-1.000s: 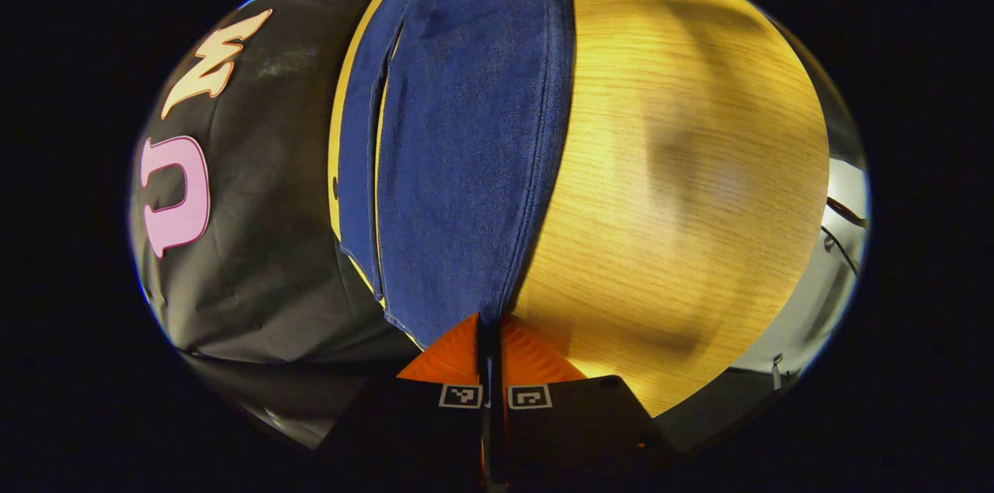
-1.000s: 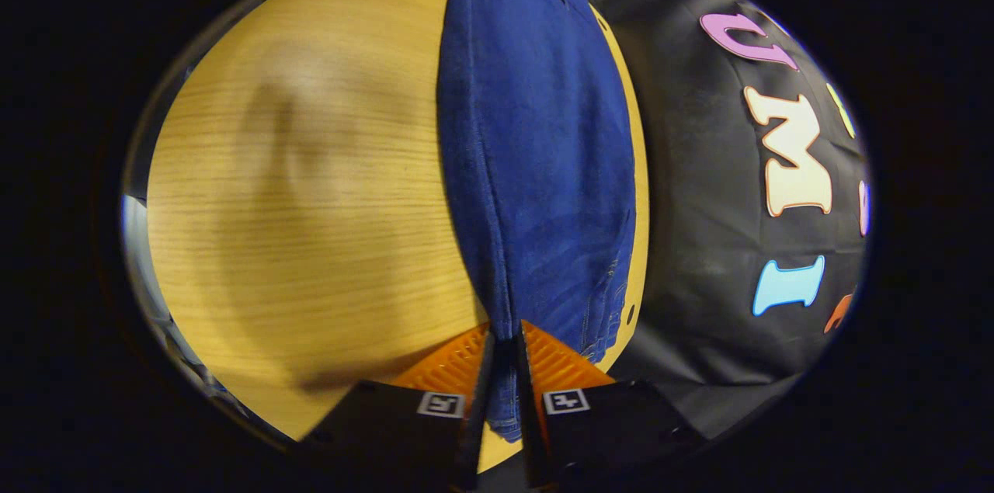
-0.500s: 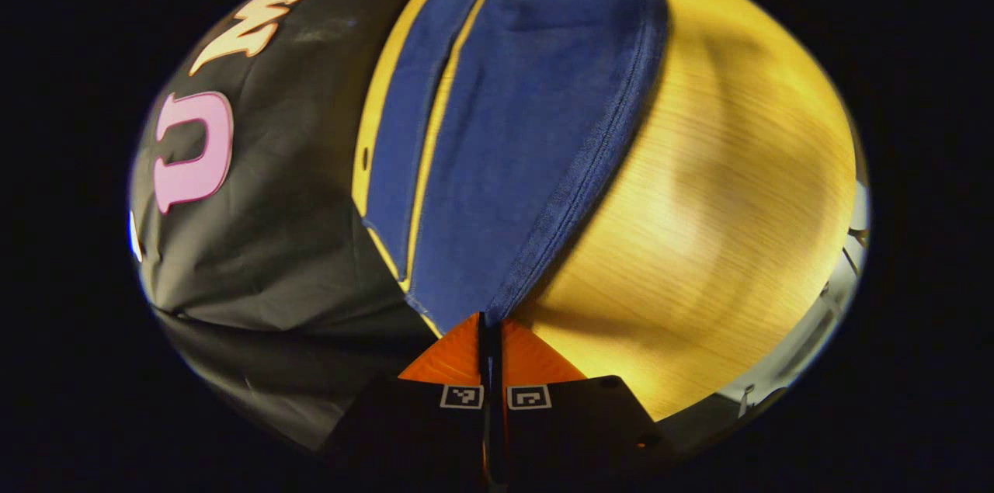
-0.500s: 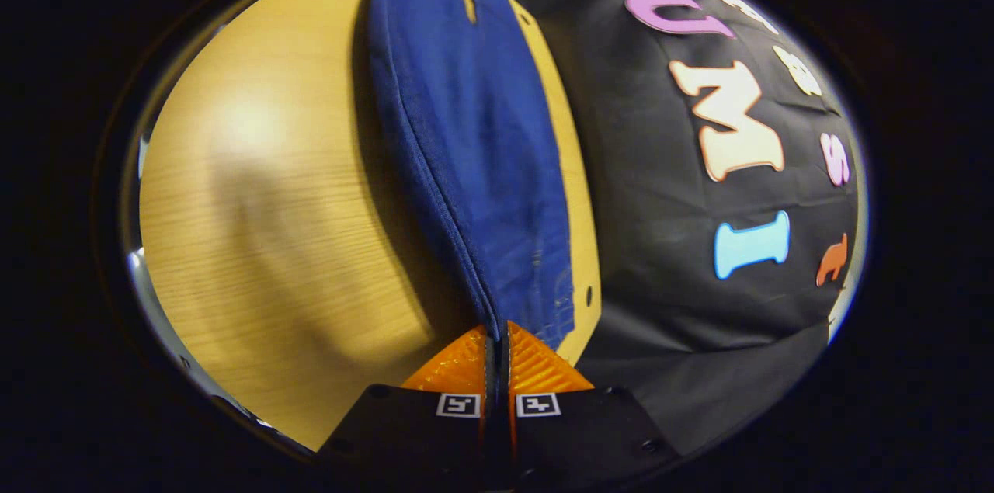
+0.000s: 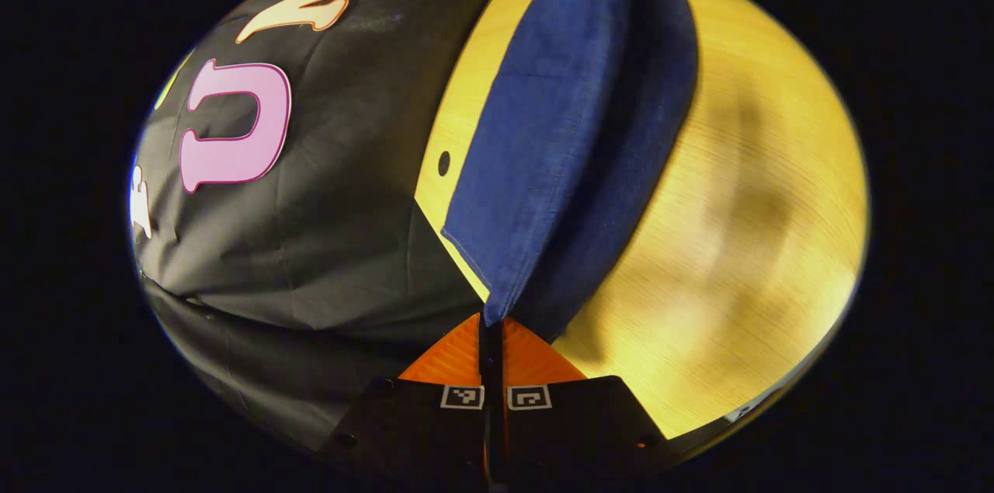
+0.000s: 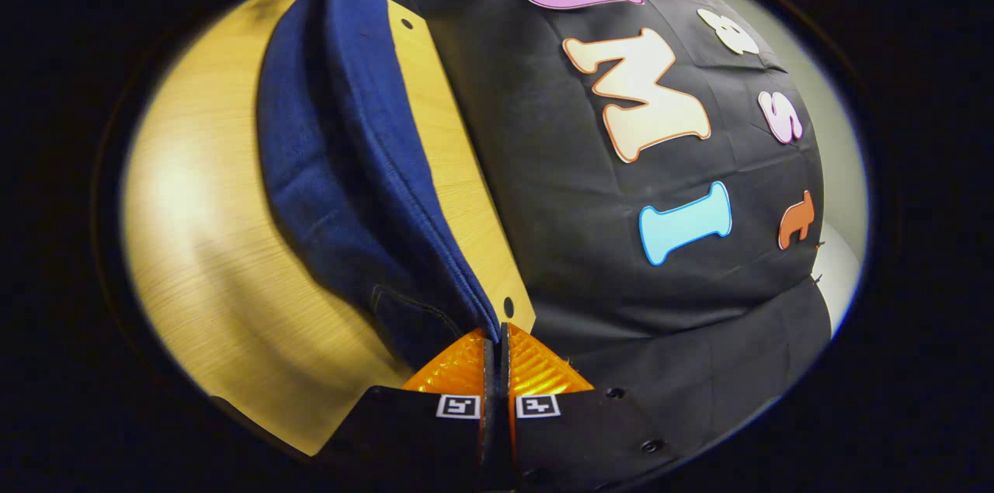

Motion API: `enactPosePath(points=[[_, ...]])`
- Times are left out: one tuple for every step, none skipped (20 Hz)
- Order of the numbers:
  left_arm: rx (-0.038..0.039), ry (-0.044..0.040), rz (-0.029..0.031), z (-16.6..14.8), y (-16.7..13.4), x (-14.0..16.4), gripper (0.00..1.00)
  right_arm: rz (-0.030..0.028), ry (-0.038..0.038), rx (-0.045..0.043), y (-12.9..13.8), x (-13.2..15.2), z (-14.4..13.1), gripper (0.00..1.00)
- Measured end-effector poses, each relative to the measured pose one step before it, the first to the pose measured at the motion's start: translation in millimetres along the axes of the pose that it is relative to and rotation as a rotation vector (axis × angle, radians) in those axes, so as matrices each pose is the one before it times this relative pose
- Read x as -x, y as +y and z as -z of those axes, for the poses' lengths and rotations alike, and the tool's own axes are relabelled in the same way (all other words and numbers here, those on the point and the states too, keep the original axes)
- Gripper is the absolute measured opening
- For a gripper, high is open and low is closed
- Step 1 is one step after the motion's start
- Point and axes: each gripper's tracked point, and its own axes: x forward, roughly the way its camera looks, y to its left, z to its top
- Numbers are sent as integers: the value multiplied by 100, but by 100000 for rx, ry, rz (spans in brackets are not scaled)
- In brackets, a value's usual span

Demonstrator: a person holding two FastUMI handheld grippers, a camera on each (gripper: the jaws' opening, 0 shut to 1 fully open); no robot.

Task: Grasp the waist and the cuffs of the jeans and fold them to make the two legs overlap; first hold the waist and fold one-third of the jeans toward the cuffs, then hold the cuffs and fold the remaining one-third in the same direction to finish folding.

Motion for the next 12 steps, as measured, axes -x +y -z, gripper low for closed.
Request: enactPosePath(points=[[1143, -1152, -555, -508, 947, -764, 0, 1829, 682, -925, -750, -956, -363, 3], [1058, -942, -18, -637, 949, -1062, 0, 1517, 477, -1720, -506, -783, -302, 3], [817, -1002, -225, -595, 938, -896, 0, 1974, 357, -2581, -559, -956, -469, 2], [382, -1287, -777, -725, 1003, -1017, 0, 2001, 227, -1596, -592, -1320, -504, 2], [565, -607, 83, -521, 657, -1212, 0, 1707, 646, -1785, -185, -1384, -543, 2], [1104, -1415, 7, -714, 735, -1300, 0, 1294, 649, -1526, 68, -1116, -212, 2], [781, 162, 770, -351, 410, -1461, 0, 1390, 875, -591, -15, -1276, -411, 2], [600, -418, 229, -535, 473, -1446, 0, 1523, -401, 537, -30, -1078, -645, 2], [612, 151, 217, -416, 272, -1317, 0, 814, 94, -499, 215, -1292, -558, 3], [392, 700, 1096, -323, 97, -1495, 0, -802, 619, -1809, 520, -1466, -157, 2], [442, 305, 1941, -112, -171, -1411, 0, -1620, 1487, -1390, 781, -1297, 96, 2], [-623, 1099, 2134, -197, -330, -1493, 0, -1696, 1728, -279, 972, -1112, 246, 2]])
